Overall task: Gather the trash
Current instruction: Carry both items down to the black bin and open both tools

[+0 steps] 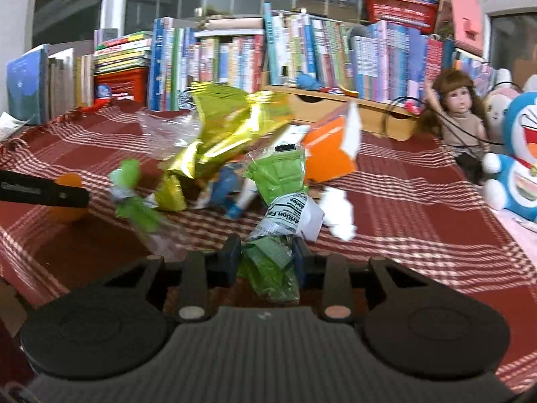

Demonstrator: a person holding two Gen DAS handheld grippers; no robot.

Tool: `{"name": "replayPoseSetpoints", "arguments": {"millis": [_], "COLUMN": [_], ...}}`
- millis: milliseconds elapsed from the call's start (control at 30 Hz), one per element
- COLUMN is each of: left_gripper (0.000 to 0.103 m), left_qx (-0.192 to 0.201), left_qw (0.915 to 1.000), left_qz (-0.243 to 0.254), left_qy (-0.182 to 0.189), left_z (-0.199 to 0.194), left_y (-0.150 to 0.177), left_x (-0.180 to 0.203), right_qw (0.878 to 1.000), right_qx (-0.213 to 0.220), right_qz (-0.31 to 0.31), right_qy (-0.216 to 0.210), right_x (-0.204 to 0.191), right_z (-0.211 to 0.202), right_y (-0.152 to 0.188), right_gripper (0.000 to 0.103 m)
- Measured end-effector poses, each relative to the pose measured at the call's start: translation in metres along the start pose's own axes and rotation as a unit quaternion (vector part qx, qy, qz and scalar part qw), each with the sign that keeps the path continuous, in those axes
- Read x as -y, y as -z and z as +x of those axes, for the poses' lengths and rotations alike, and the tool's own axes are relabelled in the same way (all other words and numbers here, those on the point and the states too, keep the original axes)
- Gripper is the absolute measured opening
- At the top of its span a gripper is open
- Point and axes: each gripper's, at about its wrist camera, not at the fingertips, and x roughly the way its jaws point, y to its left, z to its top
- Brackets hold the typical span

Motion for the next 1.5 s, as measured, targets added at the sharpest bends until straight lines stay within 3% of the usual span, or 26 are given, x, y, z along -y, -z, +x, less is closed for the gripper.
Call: {"name": "replayPoseSetpoints", "arguments": {"millis": [200,500,633,767,867,1000,1133,1300,1333,1367,1433,1500], "left_gripper": [0.024,0.024,0.024,0.024,0.024,0.024,0.025,0.025,0.026,0.03,0.063,0.074], "left_qx": [0.006,-0.03,-0.076,-0.14,-0.196,-0.27,-0.297,-0.309,-0.311,-0.312,-0.313,-0.305], "left_qw": [0.9996,0.996,0.9925,0.9866,0.9788,0.9625,0.9547,0.9508,0.9501,0.9497,0.9495,0.9517], "left_qz": [0.012,0.034,0.045,0.053,0.036,0.01,0.018,0.02,0.021,0.022,0.025,0.031], "left_qy": [0.024,0.078,0.085,0.065,0.048,0.028,0.01,0.014,0.014,0.013,0.01,-0.004], "left_z": [-0.029,-0.076,-0.078,-0.059,-0.034,-0.005,0.007,0.01,0.014,0.016,0.02,0.021], "left_y": [0.016,0.079,0.122,0.167,0.197,0.23,0.249,0.261,0.259,0.257,0.255,0.252], "left_x": [0.01,0.027,0.029,0.025,0.015,0.004,0.001,0.003,0.005,0.006,0.008,0.008], "right_qw": [0.999,0.993,0.985,0.978,0.965,0.951,0.938,0.931,0.93,0.93,0.929,0.929], "right_qx": [0.009,-0.01,-0.051,-0.118,-0.172,-0.221,-0.253,-0.269,-0.27,-0.271,-0.271,-0.27], "right_qz": [0.016,0.035,0.059,0.072,0.11,0.15,0.178,0.196,0.197,0.199,0.202,0.205], "right_qy": [-0.033,-0.115,-0.153,-0.156,-0.162,-0.158,-0.154,-0.149,-0.149,-0.15,-0.153,-0.149], "right_x": [0.008,-0.014,-0.023,-0.037,-0.038,-0.037,-0.035,-0.03,-0.03,-0.029,-0.028,-0.027], "right_z": [-0.032,-0.087,-0.099,-0.086,-0.065,-0.04,-0.025,-0.019,-0.018,-0.018,-0.019,-0.019], "right_y": [0.008,0.054,0.094,0.145,0.175,0.206,0.223,0.229,0.23,0.231,0.231,0.231], "right_gripper": [0.038,0.038,0.039,0.039,0.039,0.039,0.04,0.045,0.059,0.062,0.076,0.08]}}
